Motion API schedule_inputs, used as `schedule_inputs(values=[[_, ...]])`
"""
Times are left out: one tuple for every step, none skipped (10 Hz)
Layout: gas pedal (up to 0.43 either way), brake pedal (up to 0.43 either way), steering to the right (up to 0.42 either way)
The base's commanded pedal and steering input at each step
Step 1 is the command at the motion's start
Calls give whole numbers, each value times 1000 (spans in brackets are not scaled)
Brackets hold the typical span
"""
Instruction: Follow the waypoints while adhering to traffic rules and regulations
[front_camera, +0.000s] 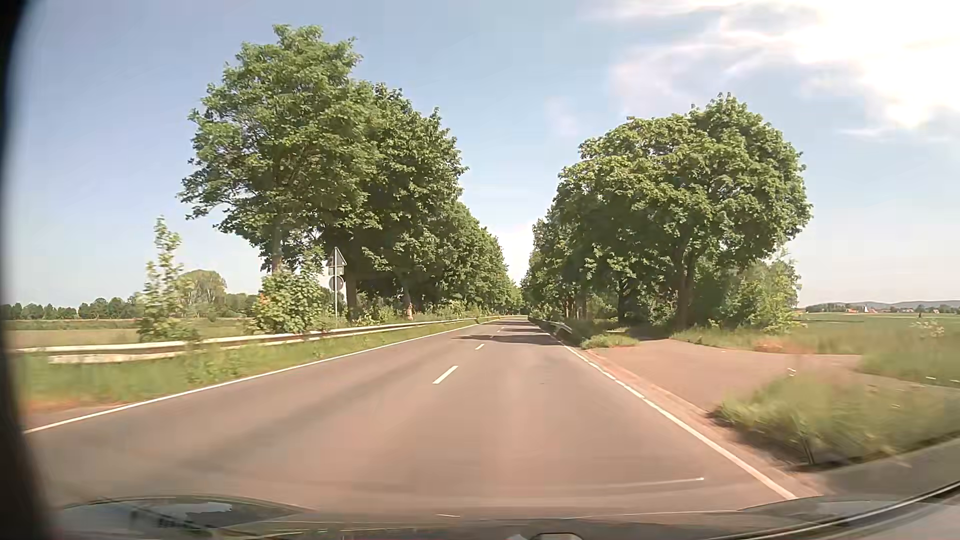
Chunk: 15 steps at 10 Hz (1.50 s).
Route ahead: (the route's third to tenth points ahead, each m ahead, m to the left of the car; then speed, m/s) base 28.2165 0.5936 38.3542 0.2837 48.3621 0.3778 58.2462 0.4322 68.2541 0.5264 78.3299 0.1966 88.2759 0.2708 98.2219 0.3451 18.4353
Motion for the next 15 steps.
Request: schedule_inputs(values=[[169,0,0],[169,0,0],[169,0,0],[169,0,0],[169,0,1],[169,0,1],[169,0,1],[169,0,1],[169,0,1],[169,0,1],[169,0,1],[169,0,1],[169,0,1],[169,0,1],[169,0,1]])
